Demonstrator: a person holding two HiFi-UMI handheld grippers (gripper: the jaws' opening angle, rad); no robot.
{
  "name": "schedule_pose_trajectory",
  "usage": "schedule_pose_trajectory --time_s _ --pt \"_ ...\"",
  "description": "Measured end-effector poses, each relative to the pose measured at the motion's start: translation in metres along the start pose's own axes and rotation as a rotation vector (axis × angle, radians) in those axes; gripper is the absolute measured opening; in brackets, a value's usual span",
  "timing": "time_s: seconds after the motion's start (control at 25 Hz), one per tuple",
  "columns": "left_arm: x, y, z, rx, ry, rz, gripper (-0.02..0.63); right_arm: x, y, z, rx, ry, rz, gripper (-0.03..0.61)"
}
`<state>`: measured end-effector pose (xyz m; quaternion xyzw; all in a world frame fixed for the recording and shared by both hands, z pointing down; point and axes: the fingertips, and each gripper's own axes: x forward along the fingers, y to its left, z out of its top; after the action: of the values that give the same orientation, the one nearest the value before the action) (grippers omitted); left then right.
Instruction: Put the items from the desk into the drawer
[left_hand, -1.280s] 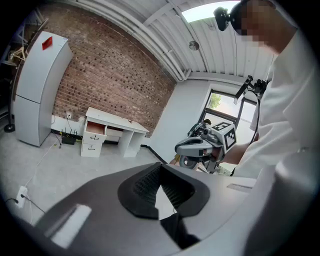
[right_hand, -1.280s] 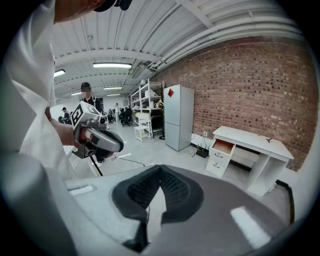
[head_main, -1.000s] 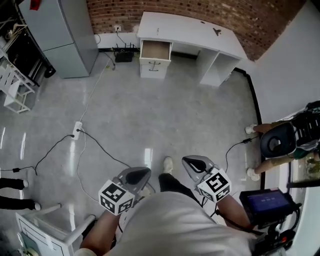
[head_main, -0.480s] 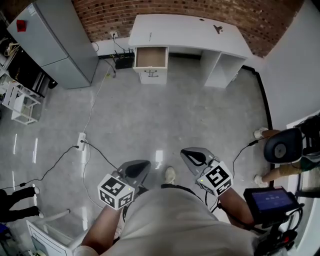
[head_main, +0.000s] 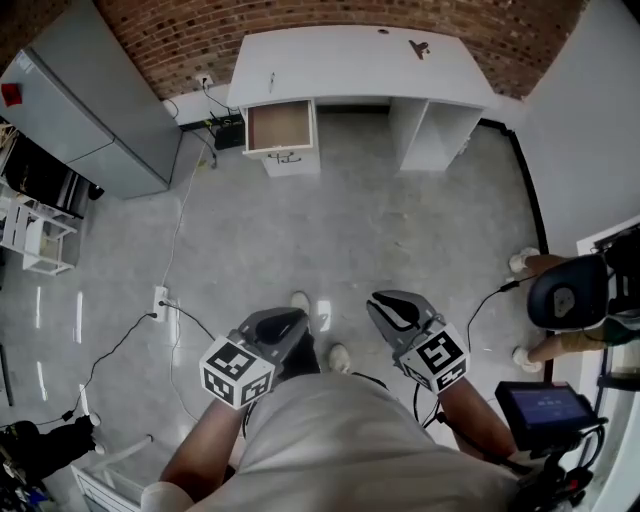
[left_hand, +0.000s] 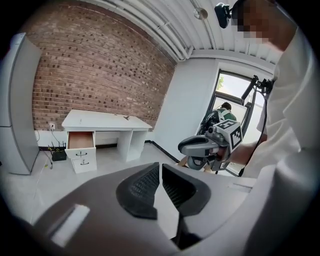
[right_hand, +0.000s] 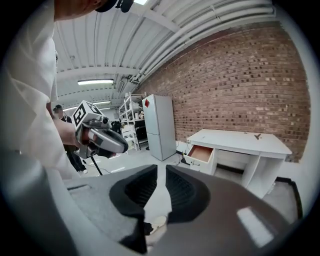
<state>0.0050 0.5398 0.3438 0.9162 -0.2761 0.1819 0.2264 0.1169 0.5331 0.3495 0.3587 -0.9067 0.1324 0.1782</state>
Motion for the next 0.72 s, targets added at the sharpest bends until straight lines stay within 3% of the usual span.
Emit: schedule_pose_trajectory --time_s 0.28,0.52,0.72 --pt "0.066 0.065 0.041 -0.007 -0.012 -0.052 0.028 0.035 -0.076 0.014 0.035 0.028 -0.075 0.04" --pt "0.11 0.136 0.1 0.002 -0.029 -0.105 0.045 0.083 -0.141 0.063 0.045 0.041 -0.133 0.04" --pt "0.12 0.204 0.131 0.016 -0.034 -0.088 0.046 0.147 -0.176 0.105 0.01 0.045 -0.125 0.04"
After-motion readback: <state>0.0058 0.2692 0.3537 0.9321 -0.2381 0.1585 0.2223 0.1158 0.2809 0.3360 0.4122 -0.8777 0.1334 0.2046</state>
